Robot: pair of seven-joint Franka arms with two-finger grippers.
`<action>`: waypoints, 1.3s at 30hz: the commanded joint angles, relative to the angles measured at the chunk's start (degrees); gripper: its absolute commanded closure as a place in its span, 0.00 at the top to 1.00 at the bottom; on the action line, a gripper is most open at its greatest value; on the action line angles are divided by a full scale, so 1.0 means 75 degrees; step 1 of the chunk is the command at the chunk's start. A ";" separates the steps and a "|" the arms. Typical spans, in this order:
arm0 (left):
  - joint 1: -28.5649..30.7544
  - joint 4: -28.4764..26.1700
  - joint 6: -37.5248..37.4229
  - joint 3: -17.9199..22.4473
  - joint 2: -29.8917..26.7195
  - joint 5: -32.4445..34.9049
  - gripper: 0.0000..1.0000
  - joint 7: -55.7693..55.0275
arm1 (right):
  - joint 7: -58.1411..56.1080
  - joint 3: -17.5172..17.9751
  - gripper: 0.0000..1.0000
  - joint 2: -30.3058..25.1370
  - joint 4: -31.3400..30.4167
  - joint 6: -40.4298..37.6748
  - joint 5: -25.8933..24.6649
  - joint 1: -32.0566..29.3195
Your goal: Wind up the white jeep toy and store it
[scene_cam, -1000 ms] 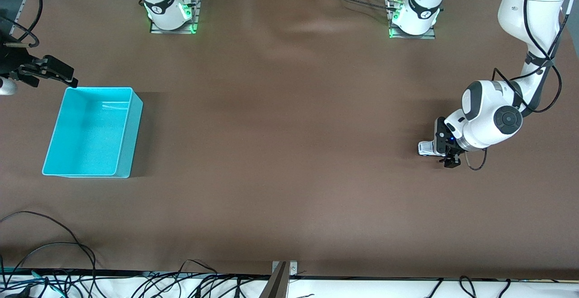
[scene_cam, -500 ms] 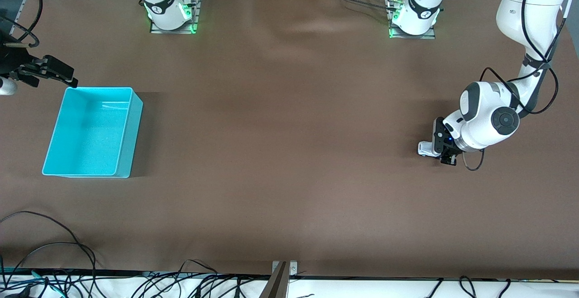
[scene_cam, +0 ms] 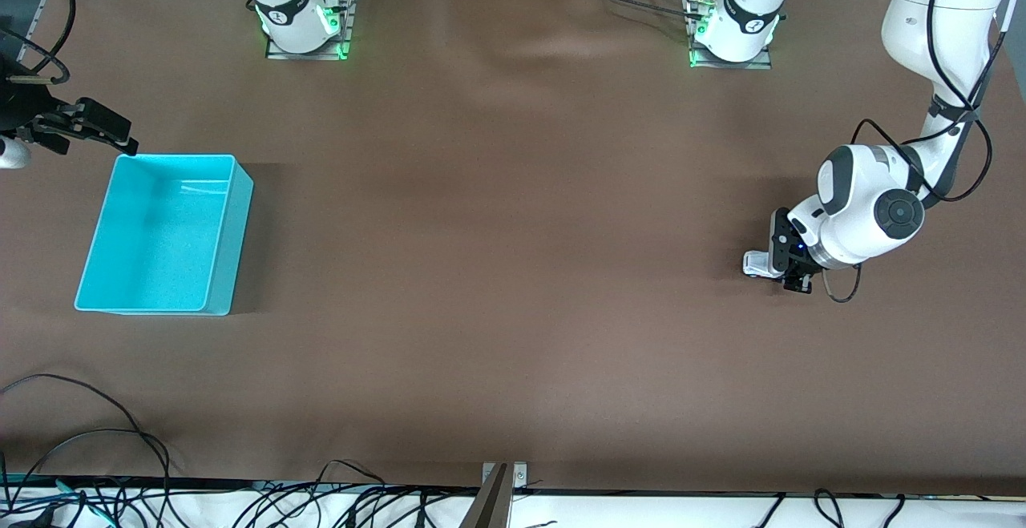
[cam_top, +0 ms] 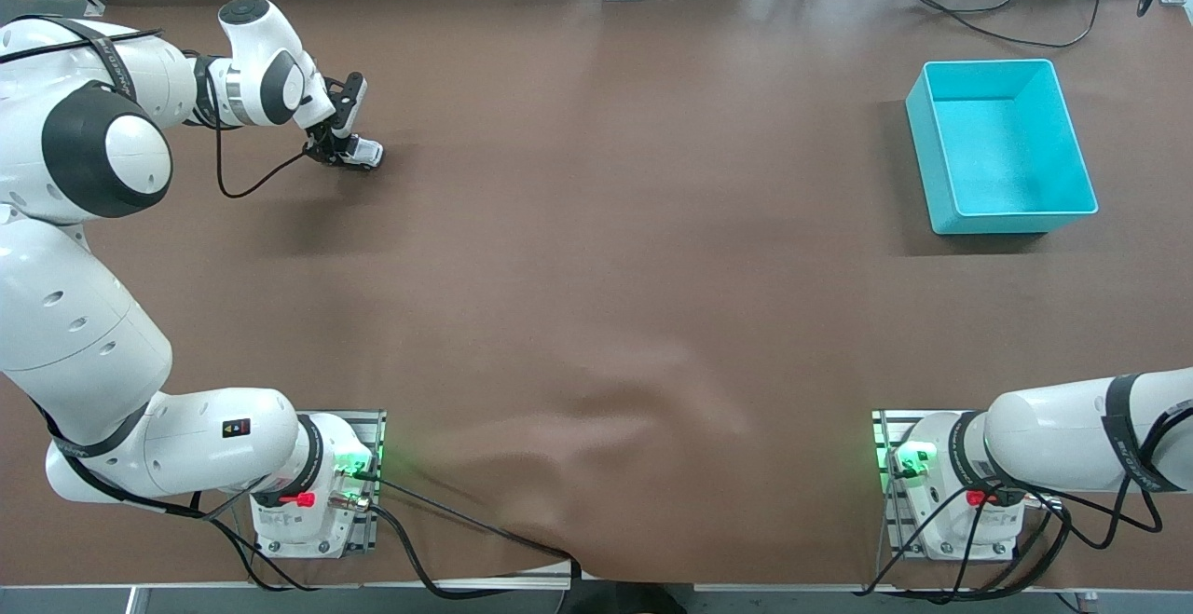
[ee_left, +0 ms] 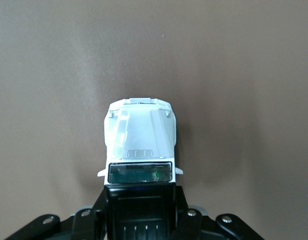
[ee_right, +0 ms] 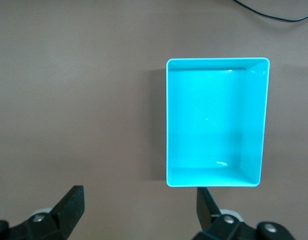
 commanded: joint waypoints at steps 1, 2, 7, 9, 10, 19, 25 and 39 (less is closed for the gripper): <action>0.0276 -0.0084 0.0077 -0.0034 0.0015 0.0011 0.23 0.0134 | -0.0044 0.0007 1.00 -0.0156 -0.0090 -0.0066 -0.0115 -0.0018; 0.0358 -0.0096 0.0077 -0.0045 0.0015 0.0023 0.24 0.0134 | -0.0044 0.0007 1.00 -0.0156 -0.0090 -0.0066 -0.0115 -0.0018; 0.0453 -0.0084 0.0065 -0.0034 0.0015 0.0023 0.24 0.0286 | -0.0044 0.0007 1.00 -0.0156 -0.0090 -0.0066 -0.0115 -0.0018; 0.0546 -0.0084 0.0065 -0.0034 0.0027 0.0023 0.24 0.0427 | -0.0044 0.0007 1.00 -0.0156 -0.0090 -0.0066 -0.0115 -0.0018; 0.0616 -0.0084 0.0065 -0.0034 0.0027 0.0035 0.24 0.0520 | -0.0044 0.0007 1.00 -0.0156 -0.0090 -0.0066 -0.0115 -0.0018; 0.1109 -0.0061 0.0065 -0.0034 0.0039 0.0035 0.24 0.0872 | -0.0044 0.0007 1.00 -0.0156 -0.0090 -0.0066 -0.0115 -0.0018; 0.1496 -0.0037 0.0065 -0.0034 0.0121 0.0035 0.24 0.0908 | -0.0032 0.0007 1.00 -0.0156 -0.0090 -0.0066 -0.0115 -0.0018; 0.1976 0.0009 0.0065 -0.0034 0.0156 0.0058 0.24 0.1165 | -0.0021 0.0019 1.00 -0.0156 -0.0090 -0.0066 -0.0115 -0.0018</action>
